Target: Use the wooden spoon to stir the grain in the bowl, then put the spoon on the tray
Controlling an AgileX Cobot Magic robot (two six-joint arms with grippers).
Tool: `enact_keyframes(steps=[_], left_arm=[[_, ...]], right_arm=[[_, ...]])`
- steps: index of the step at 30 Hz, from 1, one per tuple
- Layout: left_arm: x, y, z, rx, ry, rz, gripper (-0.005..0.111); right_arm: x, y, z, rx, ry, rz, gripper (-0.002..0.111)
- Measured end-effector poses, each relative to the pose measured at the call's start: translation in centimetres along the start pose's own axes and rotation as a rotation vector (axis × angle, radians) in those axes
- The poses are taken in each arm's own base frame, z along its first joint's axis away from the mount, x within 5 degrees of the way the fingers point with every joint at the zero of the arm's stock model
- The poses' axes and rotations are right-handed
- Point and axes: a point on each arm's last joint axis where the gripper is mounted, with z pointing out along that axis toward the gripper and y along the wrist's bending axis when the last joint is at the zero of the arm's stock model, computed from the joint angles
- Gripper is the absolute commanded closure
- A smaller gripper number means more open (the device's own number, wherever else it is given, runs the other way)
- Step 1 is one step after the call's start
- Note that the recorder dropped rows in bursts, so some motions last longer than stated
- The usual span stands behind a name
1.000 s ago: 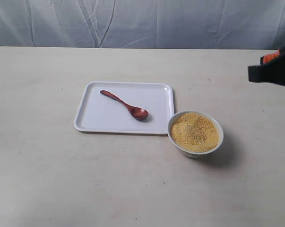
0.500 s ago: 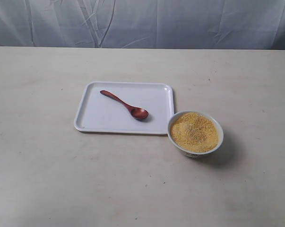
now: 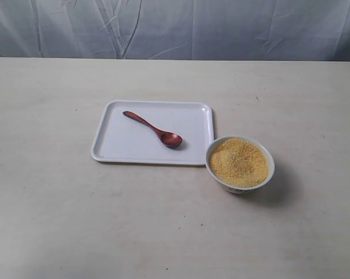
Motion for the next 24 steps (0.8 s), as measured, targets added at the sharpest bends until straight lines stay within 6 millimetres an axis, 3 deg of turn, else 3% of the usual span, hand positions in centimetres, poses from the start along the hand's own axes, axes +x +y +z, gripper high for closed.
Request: enact_keyframes(steps=[4, 7, 12, 16, 24], left_arm=[[0.0, 0.0, 0.0, 0.0, 0.0, 0.0, 0.107], [0.0, 0.0, 0.0, 0.0, 0.0, 0.0, 0.107], [0.0, 0.0, 0.0, 0.0, 0.0, 0.0, 0.107], [0.0, 0.0, 0.0, 0.0, 0.0, 0.0, 0.107], [0.0, 0.0, 0.0, 0.0, 0.0, 0.0, 0.107]], right_arm=[[4.6, -0.1, -0.4, 0.002, 0.048, -0.001, 0.108], [9.8, -0.2, 0.5, 0.008, 0.203, -0.001, 0.108], [14.0, -0.3, 0.8, 0.011, 0.333, 0.0, 0.108], [15.4, -0.4, 0.7, 0.012, 0.385, 0.001, 0.108], [15.4, -0.5, 0.7, 0.028, 0.387, 0.002, 0.108]])
